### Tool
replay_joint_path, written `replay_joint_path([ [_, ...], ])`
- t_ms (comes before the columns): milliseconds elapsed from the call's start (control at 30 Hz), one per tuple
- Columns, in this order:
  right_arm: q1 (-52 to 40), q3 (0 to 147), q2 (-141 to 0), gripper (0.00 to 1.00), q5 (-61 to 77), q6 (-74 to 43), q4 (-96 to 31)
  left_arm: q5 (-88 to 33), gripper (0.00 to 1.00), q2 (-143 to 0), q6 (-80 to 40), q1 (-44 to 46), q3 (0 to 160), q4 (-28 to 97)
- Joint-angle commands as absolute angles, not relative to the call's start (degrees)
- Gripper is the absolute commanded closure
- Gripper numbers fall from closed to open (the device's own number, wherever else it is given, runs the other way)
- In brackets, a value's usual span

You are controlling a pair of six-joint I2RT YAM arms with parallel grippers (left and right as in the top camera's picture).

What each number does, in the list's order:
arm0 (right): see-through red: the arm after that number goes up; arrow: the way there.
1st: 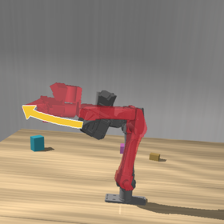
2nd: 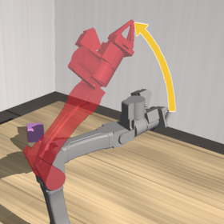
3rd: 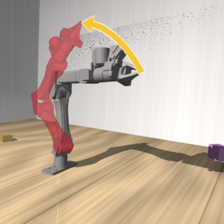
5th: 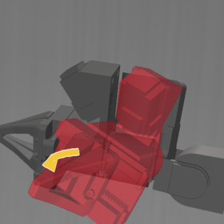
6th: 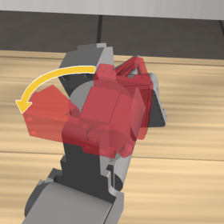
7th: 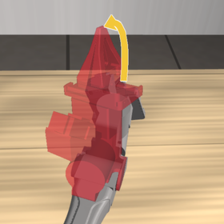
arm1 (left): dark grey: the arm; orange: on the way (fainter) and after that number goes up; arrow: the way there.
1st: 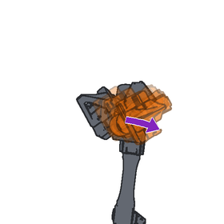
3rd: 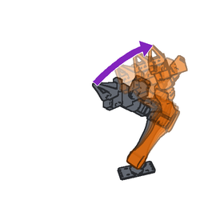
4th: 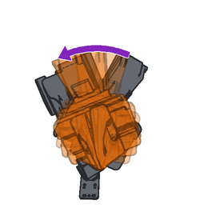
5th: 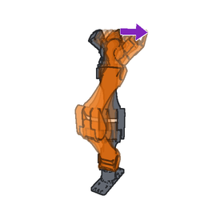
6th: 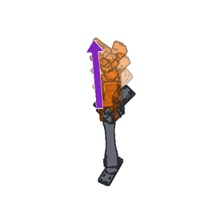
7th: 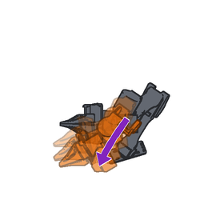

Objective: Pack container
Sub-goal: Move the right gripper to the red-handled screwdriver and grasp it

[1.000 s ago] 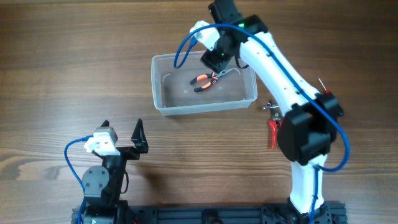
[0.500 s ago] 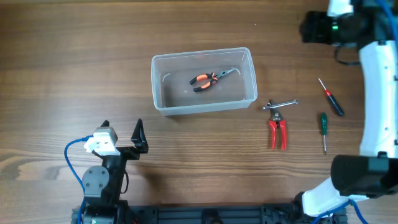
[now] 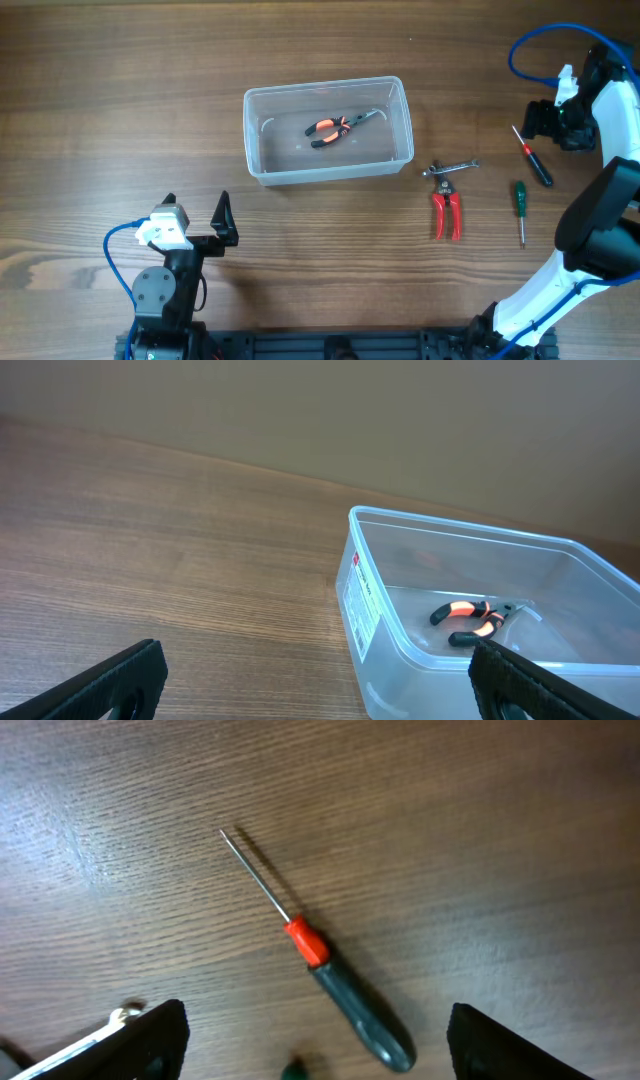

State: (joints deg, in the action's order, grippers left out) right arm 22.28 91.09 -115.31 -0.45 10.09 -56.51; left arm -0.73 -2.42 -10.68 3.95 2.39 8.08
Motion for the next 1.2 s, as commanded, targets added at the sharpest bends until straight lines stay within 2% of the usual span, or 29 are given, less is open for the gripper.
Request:
replay_joint_path([
  [0,22.5,91.3,-116.6,0.22,0.0,17.5,-54.6,-0.6,0.0,-2.3,-11.4,3.6,2.1,8.1],
  [100,22.5,91.3,-118.2,0.23,0.0,18.0,-54.2,-0.6,0.0,-2.3,-11.4,3.6,2.1,8.1],
  [267,22.5,91.2,-121.3,0.33,-1.7,18.0,-54.9,-0.6,0.0,-2.3,-11.4,3.6,2.2,8.1],
  [800,22.6,84.9,-122.5,0.46,-4.4,13.4,-51.3,-0.6,0.0,-2.3,-11.4,3.6,2.2,8.1],
  [867,22.6,84.1,-122.5,0.56,-6.3,11.9,-50.8,-0.6,0.0,-2.3,-11.4,3.6,2.2,8.1],
  [967,22.6,84.0,-122.5,0.9,-7.9,9.2,-50.5,-0.6,0.0,-2.3,-11.4,3.6,2.2,8.1],
  [1000,22.6,84.0,-122.5,0.96,-7.9,8.5,-50.4,-0.6,0.0,-2.3,-11.4,3.6,2.1,8.1],
  [1167,22.5,86.6,-121.2,0.96,-6.8,2.1,-52.2,-0.6,0.0,-2.3,-11.4,3.6,2.2,8.1],
])
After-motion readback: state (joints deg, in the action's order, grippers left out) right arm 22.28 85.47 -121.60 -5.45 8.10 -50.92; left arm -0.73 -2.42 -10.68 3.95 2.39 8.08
